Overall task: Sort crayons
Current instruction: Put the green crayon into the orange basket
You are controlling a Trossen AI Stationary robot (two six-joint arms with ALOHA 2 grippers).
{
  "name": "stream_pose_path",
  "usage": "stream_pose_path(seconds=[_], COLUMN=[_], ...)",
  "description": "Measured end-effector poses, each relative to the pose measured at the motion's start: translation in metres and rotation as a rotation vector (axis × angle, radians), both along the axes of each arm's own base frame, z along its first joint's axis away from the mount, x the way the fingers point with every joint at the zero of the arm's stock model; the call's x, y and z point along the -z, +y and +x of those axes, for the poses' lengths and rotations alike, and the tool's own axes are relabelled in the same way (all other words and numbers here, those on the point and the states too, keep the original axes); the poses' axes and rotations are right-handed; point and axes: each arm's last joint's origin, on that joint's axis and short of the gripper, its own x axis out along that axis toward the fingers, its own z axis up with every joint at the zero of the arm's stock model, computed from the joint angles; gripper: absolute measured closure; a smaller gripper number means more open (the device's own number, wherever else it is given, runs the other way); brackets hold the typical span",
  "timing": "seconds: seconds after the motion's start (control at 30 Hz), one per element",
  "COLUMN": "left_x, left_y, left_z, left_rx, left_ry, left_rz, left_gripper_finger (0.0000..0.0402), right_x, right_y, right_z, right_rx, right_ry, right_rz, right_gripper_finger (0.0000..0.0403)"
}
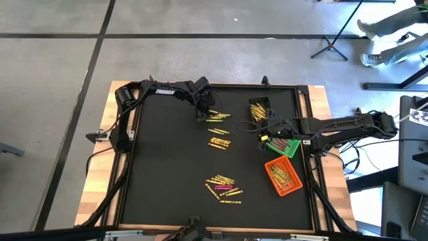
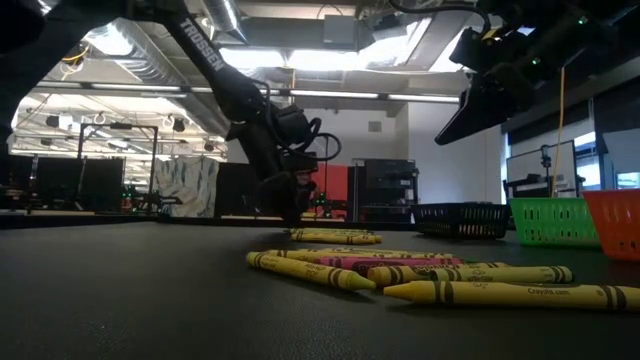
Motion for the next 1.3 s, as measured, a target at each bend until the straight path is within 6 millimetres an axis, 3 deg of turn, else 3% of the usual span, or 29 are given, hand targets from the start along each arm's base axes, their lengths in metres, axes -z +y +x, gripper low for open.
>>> stream_pose_path(seconds=[0.17, 0.4, 0.63, 0.87, 1.13, 1.3], left_x=[0.000, -0.004, -0.042, -0.072, -0.077, -0.062], left_y=[-0.002, -0.008, -0.033, -0.097, -0.166, -0.194], left_z=[0.000, -0.001, -0.004, 0.018, 0.049, 0.053], left_rx=[-0.006, -0.042, -0.050, 0.086, 0.220, 0.245], left_ry=[0.020, 0.039, 0.042, -0.046, -0.217, -0.414], left_rz=[-0.004, -0.034, -0.044, -0.048, -0.023, 0.003], left_gripper_finger=[0.0393, 0.0398, 0.0399, 0.0400, 0.0401, 0.0401], right_x=[0.000, 0.000, 0.000, 0.000, 0.000, -0.005], right_y=[0.000, 0.000, 0.000, 0.000, 0.000, 0.000], right_z=[0.000, 0.000, 0.000, 0.000, 0.000, 0.004], right_rx=[-0.001, 0.000, 0.000, -0.001, -0.001, 0.006], right_ry=[0.000, 0.000, -0.001, -0.001, -0.002, -0.066], right_rz=[0.000, 0.000, 0.000, 0.001, 0.001, -0.007], right_gripper_finger=[0.0267, 0.0267, 0.0267, 0.0267, 0.0267, 0.0267])
